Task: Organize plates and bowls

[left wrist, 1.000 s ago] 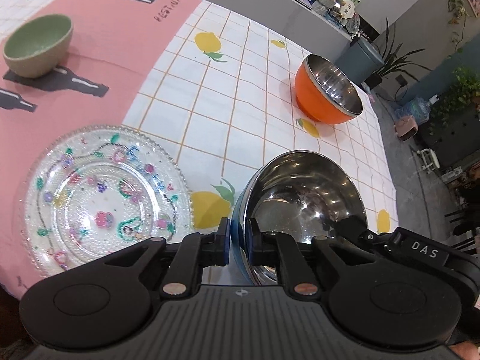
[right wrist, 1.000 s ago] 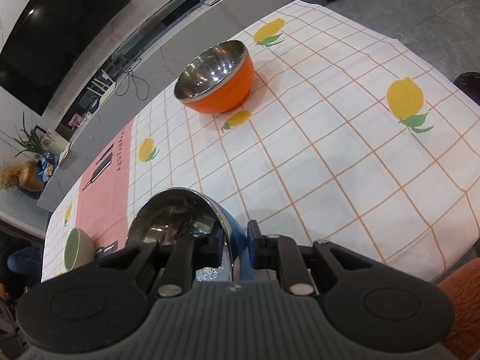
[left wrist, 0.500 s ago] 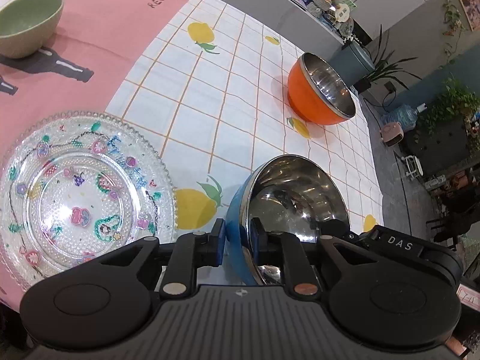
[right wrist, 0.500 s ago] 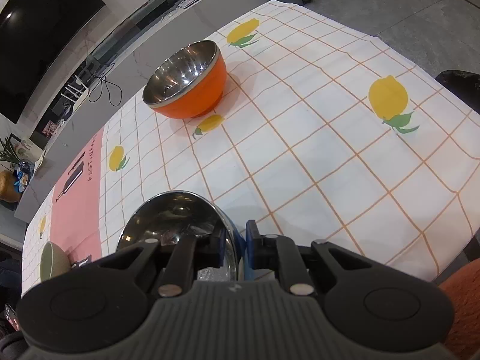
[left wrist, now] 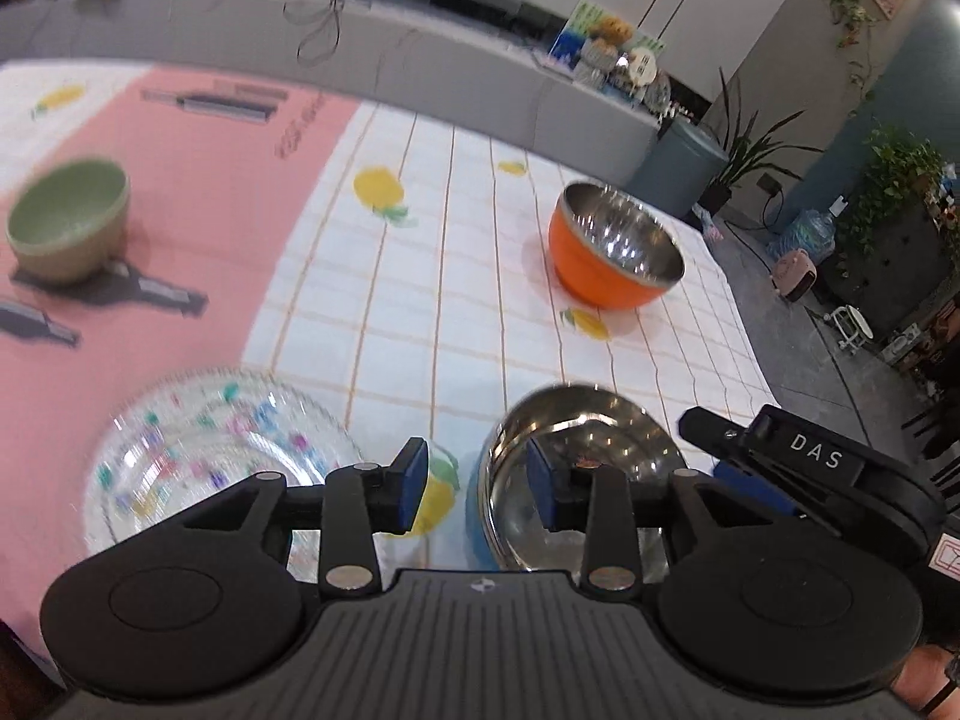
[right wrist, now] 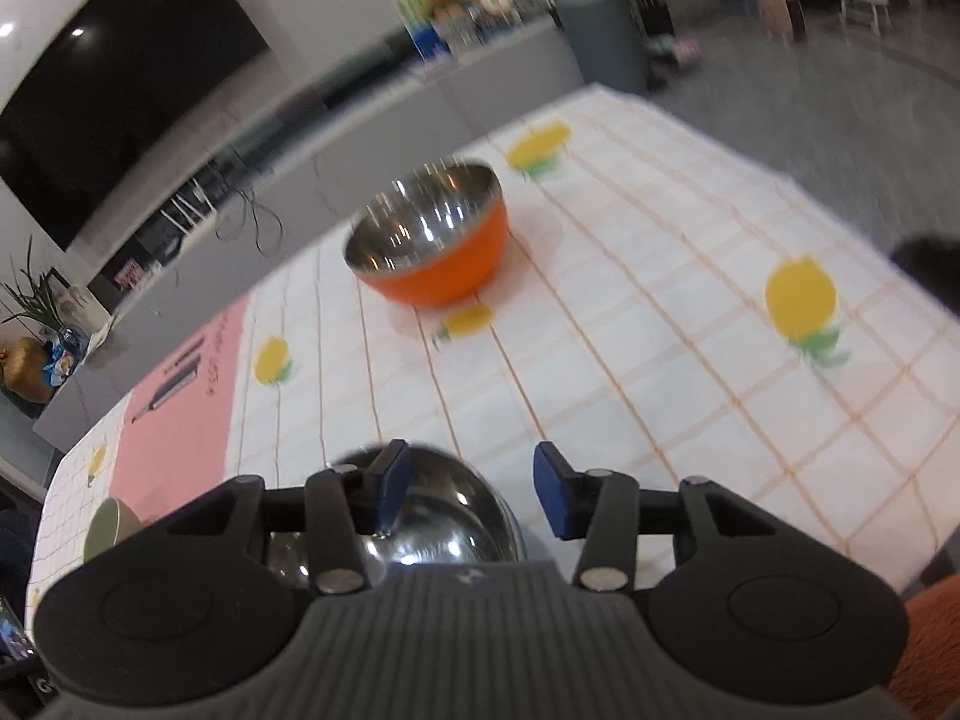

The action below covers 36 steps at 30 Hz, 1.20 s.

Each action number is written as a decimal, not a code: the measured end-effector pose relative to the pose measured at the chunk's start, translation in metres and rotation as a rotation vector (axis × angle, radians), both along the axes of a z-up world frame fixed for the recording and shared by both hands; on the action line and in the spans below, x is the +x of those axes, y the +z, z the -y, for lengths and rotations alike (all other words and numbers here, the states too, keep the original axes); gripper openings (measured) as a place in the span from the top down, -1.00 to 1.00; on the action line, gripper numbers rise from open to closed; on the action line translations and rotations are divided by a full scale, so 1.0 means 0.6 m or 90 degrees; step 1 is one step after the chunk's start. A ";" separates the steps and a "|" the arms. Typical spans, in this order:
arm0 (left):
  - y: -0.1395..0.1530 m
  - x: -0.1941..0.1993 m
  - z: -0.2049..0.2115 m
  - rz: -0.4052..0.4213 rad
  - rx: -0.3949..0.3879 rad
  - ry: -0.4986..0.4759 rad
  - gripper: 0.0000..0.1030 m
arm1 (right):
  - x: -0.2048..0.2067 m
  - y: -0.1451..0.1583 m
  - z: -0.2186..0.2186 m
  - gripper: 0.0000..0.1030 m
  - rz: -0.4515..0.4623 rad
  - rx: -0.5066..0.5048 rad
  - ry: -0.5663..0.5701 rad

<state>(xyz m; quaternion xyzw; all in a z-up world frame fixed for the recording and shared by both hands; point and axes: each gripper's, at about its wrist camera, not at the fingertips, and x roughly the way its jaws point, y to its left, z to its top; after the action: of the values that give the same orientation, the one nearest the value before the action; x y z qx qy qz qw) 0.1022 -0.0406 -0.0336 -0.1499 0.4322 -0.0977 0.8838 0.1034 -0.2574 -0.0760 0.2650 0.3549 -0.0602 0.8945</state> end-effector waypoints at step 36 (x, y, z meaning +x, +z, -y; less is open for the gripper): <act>0.071 0.338 0.150 -0.001 0.142 -0.230 0.16 | 0.310 0.037 0.125 0.01 -0.079 -0.052 0.000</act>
<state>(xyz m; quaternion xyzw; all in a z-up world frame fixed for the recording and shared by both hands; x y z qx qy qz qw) 0.3052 -0.1305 0.0092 0.0292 0.4610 -0.2062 0.8626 0.2896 -0.3325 -0.0541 0.2238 0.4069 -0.0909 0.8810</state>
